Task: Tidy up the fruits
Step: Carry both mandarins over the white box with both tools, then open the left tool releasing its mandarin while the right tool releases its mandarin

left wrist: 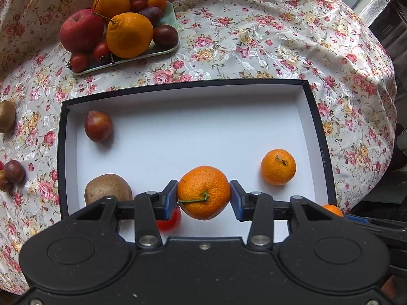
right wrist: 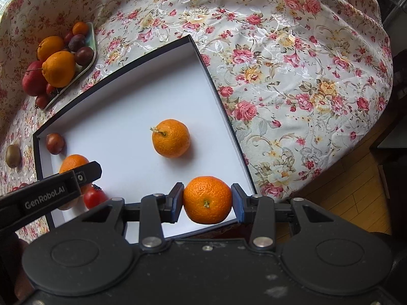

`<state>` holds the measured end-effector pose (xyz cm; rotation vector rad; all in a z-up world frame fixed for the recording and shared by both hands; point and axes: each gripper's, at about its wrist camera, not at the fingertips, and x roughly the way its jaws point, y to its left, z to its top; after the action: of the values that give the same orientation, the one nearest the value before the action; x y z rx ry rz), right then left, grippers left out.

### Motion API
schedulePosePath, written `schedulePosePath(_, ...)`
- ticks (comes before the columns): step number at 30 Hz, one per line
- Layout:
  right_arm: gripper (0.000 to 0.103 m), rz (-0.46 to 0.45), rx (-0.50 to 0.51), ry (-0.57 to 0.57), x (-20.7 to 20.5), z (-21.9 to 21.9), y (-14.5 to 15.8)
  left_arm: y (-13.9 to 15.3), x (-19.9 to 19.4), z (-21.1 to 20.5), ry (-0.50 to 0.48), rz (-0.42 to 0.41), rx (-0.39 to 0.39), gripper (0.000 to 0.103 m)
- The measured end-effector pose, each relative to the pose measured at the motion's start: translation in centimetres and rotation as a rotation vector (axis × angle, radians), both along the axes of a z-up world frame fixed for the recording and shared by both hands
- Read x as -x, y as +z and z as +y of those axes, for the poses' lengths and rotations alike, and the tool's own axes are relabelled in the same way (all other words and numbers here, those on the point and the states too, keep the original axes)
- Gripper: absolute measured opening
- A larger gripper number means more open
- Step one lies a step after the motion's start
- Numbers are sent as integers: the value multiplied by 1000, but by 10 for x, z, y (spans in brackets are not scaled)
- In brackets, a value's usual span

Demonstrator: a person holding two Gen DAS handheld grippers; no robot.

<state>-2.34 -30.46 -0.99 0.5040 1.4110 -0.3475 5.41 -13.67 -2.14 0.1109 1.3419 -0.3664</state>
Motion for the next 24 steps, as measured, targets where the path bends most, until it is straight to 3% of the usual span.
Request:
schedulePosePath(13,42,-13,-28,0,-1,1,4,-1,-5,6,29,-5,-9,51)
schedulePosePath(20,42,-23,61,56,-4,8,8,0,-3,5,22,-19,-29,51)
schedulePosePath(24,43,-37,51,58,-4,8,11,-1,-2,5,19,-30,-42,51)
